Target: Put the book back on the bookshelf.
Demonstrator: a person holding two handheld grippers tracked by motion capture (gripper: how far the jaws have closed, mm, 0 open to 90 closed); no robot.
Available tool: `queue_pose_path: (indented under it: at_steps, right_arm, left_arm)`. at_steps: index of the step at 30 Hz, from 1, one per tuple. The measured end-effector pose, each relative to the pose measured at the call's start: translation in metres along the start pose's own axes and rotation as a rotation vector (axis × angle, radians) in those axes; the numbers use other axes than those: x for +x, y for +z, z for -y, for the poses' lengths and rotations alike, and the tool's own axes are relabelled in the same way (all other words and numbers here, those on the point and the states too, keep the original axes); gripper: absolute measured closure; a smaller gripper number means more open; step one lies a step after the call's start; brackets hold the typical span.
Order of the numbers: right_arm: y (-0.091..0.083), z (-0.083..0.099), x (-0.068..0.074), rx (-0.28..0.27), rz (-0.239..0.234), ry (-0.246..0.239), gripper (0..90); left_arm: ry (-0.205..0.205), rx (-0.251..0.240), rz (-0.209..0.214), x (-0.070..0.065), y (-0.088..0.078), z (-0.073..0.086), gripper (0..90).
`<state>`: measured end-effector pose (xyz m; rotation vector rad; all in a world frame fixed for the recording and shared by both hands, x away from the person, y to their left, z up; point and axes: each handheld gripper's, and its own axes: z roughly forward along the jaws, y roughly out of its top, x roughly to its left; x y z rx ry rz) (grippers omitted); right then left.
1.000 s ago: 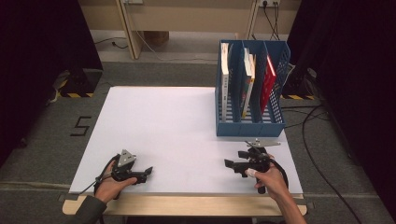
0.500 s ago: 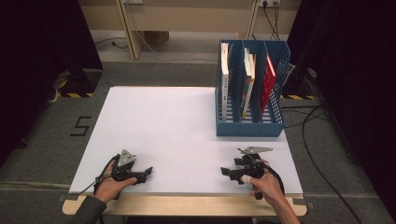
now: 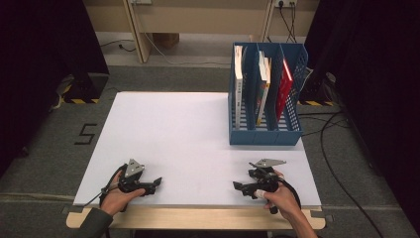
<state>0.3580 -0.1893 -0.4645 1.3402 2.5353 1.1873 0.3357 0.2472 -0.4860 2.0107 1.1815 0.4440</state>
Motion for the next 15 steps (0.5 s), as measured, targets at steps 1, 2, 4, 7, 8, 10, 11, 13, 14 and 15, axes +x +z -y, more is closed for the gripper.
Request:
queue_pose_path:
  at_steps: [1, 2, 4, 7, 8, 10, 11, 13, 14, 15]
  right_arm:
    - [0.0002, 0.0006, 0.0005, -0.001, 0.003, -0.008, 14.9]
    - [0.0002, 0.0010, 0.0008, -0.002, 0.006, -0.012, 14.9]
    - [0.0002, 0.0015, 0.0010, -0.004, 0.006, -0.012, 14.9]
    - [0.0003, 0.0025, 0.0011, -0.011, 0.007, -0.022, 14.9]
    - [0.0002, 0.0028, 0.0012, -0.010, 0.010, -0.029, 14.9]
    - [0.0006, 0.0034, 0.0018, -0.011, 0.013, -0.038, 14.9]
    - [0.0006, 0.0037, 0.0021, -0.011, 0.015, -0.045, 14.8]
    - [0.0010, 0.0040, 0.0027, -0.012, 0.020, -0.055, 14.8]
    - [0.0012, 0.0042, 0.0031, -0.014, 0.023, -0.062, 14.8]
    - [0.0012, 0.0045, 0.0038, -0.009, 0.027, -0.075, 14.8]
  left_arm:
    - [0.000, 0.000, 0.000, 0.0000, 0.0000, 0.0000, 13.3]
    - [0.000, 0.000, 0.000, 0.0000, 0.0000, 0.0000, 13.3]
    - [0.000, 0.000, 0.000, 0.0000, 0.0000, 0.0000, 13.2]
    - [0.000, 0.000, 0.000, 0.0000, 0.0000, 0.0000, 13.2]
    - [0.000, 0.000, 0.000, 0.0000, 0.0000, 0.0000, 13.2]
    - [0.000, 0.000, 0.000, 0.0000, 0.0000, 0.0000, 13.2]
    - [0.000, 0.000, 0.000, 0.0000, 0.0000, 0.0000, 13.2]
    - [0.000, 0.000, 0.000, 0.0001, 0.0000, 0.0000, 13.3]
    - [0.000, 0.000, 0.000, 0.0001, 0.0000, 0.0000, 13.2]
    - [0.000, 0.001, 0.001, 0.0001, 0.0000, -0.0001, 13.2]
